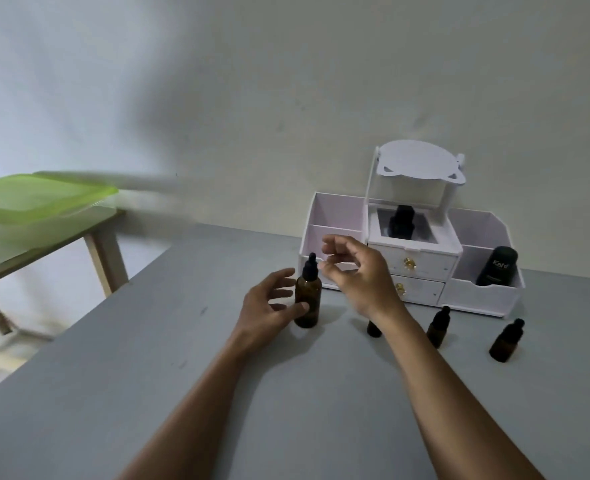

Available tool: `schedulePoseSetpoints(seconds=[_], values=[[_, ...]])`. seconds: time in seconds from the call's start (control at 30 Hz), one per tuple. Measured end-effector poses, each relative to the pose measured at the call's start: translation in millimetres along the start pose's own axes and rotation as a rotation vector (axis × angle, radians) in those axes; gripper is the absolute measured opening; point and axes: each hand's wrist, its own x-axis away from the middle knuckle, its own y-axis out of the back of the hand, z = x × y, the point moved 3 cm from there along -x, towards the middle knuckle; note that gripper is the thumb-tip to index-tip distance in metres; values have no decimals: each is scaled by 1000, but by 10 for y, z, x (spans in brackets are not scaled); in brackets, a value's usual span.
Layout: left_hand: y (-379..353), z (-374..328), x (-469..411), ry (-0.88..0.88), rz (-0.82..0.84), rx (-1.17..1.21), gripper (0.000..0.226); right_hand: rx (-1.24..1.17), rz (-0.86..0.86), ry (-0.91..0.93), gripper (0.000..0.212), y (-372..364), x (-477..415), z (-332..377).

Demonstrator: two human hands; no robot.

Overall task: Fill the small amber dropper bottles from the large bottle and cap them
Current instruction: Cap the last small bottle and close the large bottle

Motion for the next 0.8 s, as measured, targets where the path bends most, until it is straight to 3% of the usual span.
schedulePoseSetpoints(seconds=[0.23,0.4,0.53,0.7,0.8], values=[[-72,57,-7,-32,86,5,47,77,31,-5,24,-184,-56,-97],[-74,83,-21,-32,71,-5,47,100,-34,10,17,-185,-31,-113],[-75,94,-27,-35,80,-11,48,65,-47,-2,33,-196,0,-104],[-74,105,-46,-57,77,-25,49,98,-112,51,21,-229,6,-97],[-77,118,-57,-61,83,-48,50,78,-125,48,29,-234,-2,-113]])
